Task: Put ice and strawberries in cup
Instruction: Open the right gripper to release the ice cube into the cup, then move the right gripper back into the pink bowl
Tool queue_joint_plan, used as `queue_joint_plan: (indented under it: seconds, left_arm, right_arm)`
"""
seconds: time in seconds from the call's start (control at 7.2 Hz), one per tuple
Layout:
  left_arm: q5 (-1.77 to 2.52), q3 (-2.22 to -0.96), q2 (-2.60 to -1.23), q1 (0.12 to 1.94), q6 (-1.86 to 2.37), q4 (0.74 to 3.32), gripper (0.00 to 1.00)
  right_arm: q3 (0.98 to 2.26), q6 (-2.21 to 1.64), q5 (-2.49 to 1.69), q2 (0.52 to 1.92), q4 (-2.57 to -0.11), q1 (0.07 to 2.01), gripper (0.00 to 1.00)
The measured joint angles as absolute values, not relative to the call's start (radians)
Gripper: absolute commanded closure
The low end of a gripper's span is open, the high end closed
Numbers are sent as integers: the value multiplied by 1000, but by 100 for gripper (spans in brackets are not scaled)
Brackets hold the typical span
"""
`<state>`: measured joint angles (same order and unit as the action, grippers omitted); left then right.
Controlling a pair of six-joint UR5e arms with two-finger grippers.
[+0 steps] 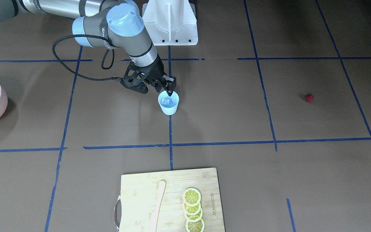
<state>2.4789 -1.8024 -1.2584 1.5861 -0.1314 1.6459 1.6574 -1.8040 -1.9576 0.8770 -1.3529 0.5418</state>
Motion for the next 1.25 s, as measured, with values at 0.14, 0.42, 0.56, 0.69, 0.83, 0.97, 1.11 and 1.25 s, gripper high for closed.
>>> queue_joint_plan:
  seconds: [0.14,0.42,0.56,0.69,0.83,0.97,1.11,1.25]
  left_arm:
    - [2479,-1802,-1257,1586,-132,1646,0]
    - [2479,-1802,-1254,1586,-132,1646,0]
    - [2478,-1802,-1254,1586,-132,1646,0]
    - [2478,-1801,-1253,1586,-132,1646,0]
    - [2478,-1799,-1253,1586,-132,1646,0]
    - [2478,-1798,-1253,1586,-133,1646,0]
    - [2479,-1798,-1253,1586,-132,1646,0]
    - [2479,-1799,-1253,1586,-132,1646,0]
  right_arm:
    - [1658,-1804,-1957,876,-1353,542,42]
    - [1688,-1803,-1972,891,-1356,566,36]
    - [1743,-1798,-2004,945,-1359,610,30]
    - [1825,-1766,-2057,1041,-1360,670,8]
    - [1913,-1691,-2101,1160,-1360,729,1]
    - [1998,-1592,-2126,1301,-1359,782,1]
    - [2056,-1480,-2137,1424,-1357,825,1]
    - [2090,-1325,-2145,1539,-1353,875,1]
